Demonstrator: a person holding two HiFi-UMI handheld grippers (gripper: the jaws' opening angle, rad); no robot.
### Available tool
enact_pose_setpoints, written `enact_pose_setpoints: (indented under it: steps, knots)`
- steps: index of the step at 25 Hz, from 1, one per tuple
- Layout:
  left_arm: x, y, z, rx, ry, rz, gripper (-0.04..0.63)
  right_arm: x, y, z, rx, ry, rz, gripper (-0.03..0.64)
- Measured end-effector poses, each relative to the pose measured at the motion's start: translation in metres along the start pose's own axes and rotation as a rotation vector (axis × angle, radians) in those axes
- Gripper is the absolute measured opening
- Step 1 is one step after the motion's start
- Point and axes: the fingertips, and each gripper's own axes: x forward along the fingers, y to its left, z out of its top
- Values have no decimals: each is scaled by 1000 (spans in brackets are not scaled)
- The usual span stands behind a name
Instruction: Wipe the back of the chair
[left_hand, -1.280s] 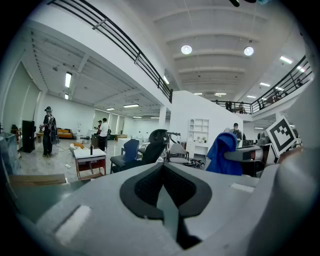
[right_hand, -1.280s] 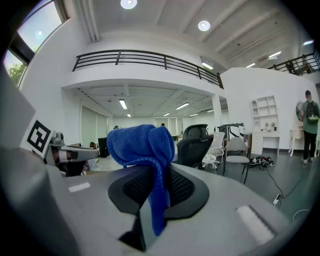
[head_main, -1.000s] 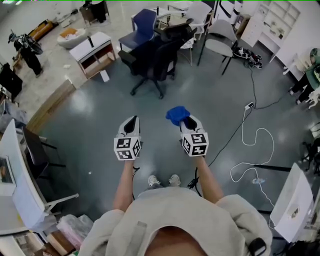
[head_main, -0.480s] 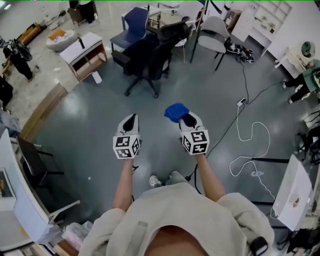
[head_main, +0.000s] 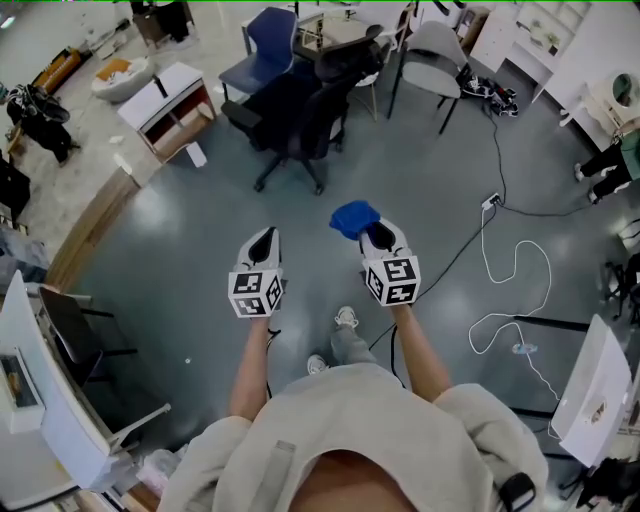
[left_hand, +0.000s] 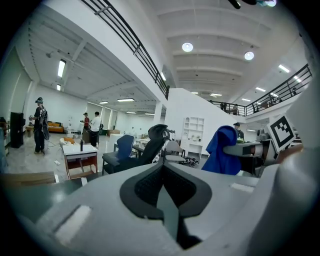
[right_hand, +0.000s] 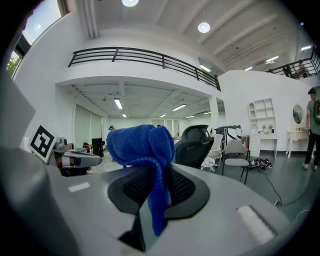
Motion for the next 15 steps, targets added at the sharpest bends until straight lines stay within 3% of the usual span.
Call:
enact_pose_setpoints:
  steps: [15]
  knots:
    - [130, 18, 40, 34, 13, 113, 5, 125, -86, 22, 49, -37, 132, 74]
